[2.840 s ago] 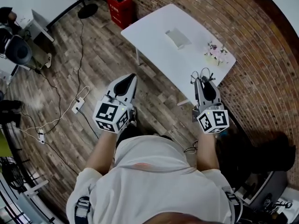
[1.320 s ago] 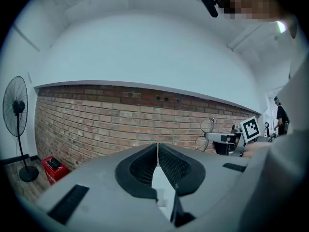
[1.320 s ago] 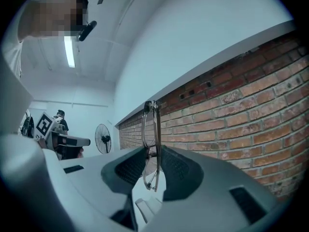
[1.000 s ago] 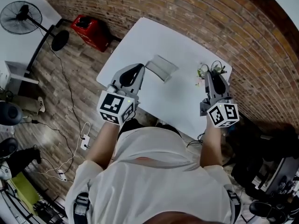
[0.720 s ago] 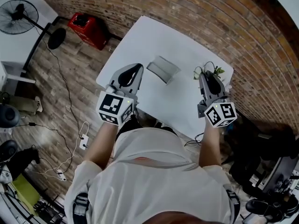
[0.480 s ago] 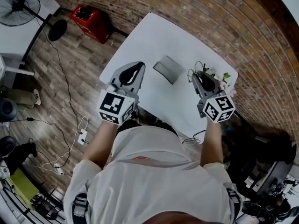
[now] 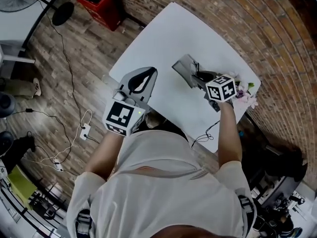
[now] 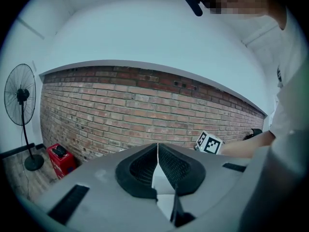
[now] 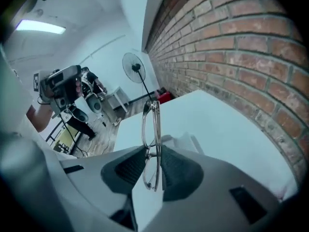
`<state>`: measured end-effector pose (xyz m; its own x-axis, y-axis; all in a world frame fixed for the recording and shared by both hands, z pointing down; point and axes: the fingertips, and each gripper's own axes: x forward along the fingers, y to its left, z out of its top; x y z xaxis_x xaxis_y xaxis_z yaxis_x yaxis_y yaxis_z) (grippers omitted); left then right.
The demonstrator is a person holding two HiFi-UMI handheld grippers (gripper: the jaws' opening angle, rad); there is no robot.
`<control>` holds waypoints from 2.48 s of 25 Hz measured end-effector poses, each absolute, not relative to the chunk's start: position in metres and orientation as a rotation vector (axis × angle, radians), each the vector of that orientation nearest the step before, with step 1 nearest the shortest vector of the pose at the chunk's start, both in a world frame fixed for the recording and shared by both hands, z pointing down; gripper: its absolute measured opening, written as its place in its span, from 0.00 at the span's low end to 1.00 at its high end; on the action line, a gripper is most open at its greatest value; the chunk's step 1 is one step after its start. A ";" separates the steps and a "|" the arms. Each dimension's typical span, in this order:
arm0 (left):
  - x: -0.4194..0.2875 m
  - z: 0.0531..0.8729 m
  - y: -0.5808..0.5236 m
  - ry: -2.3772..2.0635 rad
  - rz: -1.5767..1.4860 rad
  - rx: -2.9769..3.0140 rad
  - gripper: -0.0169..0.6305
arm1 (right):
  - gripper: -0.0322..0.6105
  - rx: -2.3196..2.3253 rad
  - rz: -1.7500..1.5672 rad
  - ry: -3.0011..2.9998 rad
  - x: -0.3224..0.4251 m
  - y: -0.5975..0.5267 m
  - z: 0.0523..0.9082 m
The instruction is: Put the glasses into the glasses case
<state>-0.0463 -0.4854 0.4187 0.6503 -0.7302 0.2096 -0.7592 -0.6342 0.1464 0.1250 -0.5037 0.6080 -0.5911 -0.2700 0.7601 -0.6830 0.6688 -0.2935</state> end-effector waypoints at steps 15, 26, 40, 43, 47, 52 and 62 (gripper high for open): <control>-0.064 0.453 -0.491 -1.231 0.257 2.547 0.06 | 0.28 0.075 0.966 -1.723 0.111 -0.507 0.701; -0.069 0.458 -0.503 -1.240 0.260 2.521 0.06 | 0.33 0.037 0.955 -1.639 0.105 -0.511 0.719; -0.044 0.428 -0.515 -1.165 0.169 2.645 0.06 | 0.23 0.846 0.730 -2.171 0.127 -0.564 0.564; -0.032 0.411 -0.519 -1.127 0.119 2.683 0.06 | 0.17 1.002 0.671 -2.259 0.143 -0.554 0.517; -0.009 0.381 -0.520 -1.079 0.084 2.769 0.06 | 0.13 1.209 0.616 -2.374 0.168 -0.542 0.460; 0.012 0.345 -0.526 -1.019 0.009 2.865 0.06 | 0.13 1.640 0.346 -2.462 0.208 -0.517 0.376; 0.039 0.310 -0.518 -0.965 -0.053 2.944 0.06 | 0.13 2.047 0.029 -2.384 0.250 -0.459 0.304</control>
